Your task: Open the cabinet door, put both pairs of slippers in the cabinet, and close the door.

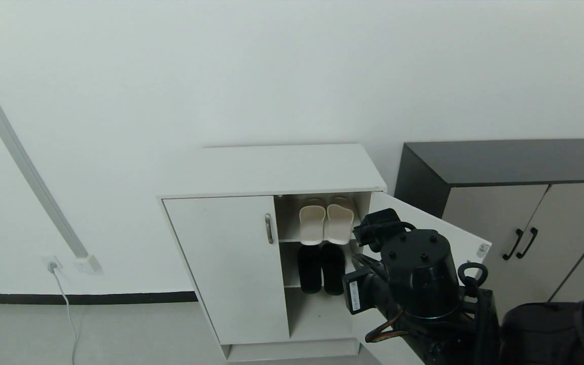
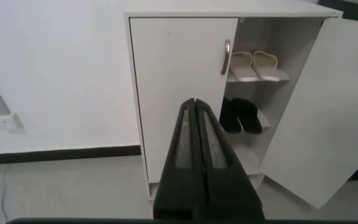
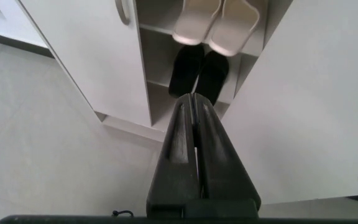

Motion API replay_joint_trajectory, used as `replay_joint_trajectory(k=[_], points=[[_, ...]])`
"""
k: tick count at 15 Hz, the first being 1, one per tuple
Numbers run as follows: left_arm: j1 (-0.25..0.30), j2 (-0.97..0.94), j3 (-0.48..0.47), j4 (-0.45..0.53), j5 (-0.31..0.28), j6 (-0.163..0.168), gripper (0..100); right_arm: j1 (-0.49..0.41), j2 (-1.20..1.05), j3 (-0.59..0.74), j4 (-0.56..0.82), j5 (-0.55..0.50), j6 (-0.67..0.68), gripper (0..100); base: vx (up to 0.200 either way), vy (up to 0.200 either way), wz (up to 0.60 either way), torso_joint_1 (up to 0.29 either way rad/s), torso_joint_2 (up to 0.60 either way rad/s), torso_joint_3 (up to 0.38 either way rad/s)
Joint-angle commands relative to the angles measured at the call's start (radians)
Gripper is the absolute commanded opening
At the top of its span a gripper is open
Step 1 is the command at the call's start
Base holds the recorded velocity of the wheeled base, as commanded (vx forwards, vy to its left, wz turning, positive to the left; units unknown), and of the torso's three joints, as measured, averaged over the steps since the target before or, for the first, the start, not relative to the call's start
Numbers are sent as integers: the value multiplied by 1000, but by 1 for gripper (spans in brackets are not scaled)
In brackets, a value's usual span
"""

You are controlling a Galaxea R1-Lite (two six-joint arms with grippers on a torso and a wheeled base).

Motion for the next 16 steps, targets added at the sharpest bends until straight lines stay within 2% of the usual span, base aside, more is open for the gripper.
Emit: replay_joint_trajectory(k=[1,6,10,16], points=[[0,1,0,0,0,0,0,0,2,0,0,1,0,0,0,0,0,232,-579,-334],[0,1,0,0,0,0,0,-5,2,0,0,1,0,0,0,0,0,265,-592,-331],[0,1,0,0,0,0,0,-20,4,3,-2,1,0,0,0,0,0,187,-406,-222],[0,1,0,0,0,0,0,-17,12,3,-2,1,0,0,0,0,0,3,-17,-11]])
